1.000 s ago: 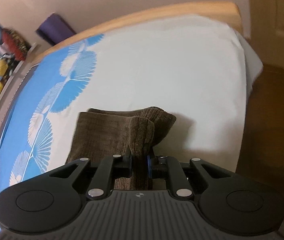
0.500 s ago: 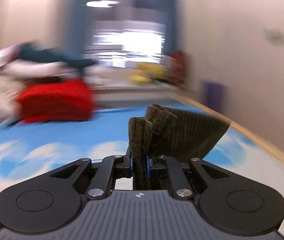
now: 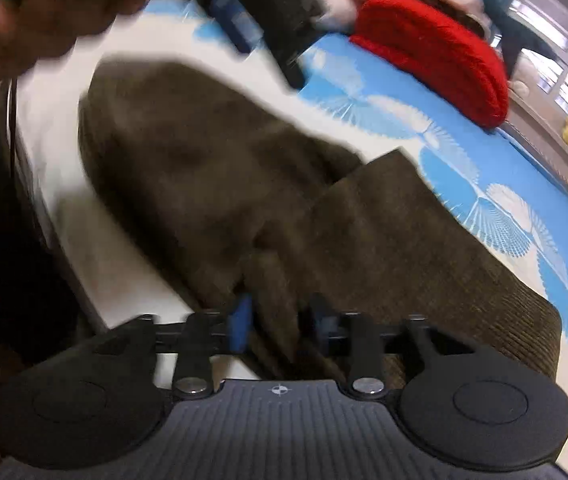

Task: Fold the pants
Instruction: 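Fold the leg end over toward the waistband with the right tool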

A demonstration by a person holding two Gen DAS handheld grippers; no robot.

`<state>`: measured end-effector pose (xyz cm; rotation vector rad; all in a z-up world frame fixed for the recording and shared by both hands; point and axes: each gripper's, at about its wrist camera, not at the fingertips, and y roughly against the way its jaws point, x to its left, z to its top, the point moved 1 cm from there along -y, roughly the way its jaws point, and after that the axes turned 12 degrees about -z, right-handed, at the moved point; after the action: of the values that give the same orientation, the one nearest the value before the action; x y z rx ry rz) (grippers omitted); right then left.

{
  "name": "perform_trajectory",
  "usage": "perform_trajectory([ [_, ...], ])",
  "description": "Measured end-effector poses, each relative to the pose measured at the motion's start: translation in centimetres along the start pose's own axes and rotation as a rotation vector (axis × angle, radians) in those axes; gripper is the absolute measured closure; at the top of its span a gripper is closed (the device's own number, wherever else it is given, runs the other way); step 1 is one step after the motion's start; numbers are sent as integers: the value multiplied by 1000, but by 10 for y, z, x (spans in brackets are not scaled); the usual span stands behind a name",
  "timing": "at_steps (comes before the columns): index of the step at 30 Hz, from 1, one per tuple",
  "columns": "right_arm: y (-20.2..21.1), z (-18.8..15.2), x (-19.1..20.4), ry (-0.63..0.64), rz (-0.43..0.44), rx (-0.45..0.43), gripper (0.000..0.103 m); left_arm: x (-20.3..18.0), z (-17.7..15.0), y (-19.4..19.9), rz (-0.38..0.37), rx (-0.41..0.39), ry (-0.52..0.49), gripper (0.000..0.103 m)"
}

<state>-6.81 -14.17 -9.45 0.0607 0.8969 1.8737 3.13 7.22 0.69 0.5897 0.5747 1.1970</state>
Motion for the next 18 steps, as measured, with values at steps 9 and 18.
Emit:
perform_trajectory([
  [9, -18, 10, 8, -28, 22, 11, 40, 0, -5, 0, 20, 16, -4, 40],
  [18, -25, 2, 17, 46, 103, 65, 66, 2, -6, 0, 22, 16, 2, 40],
])
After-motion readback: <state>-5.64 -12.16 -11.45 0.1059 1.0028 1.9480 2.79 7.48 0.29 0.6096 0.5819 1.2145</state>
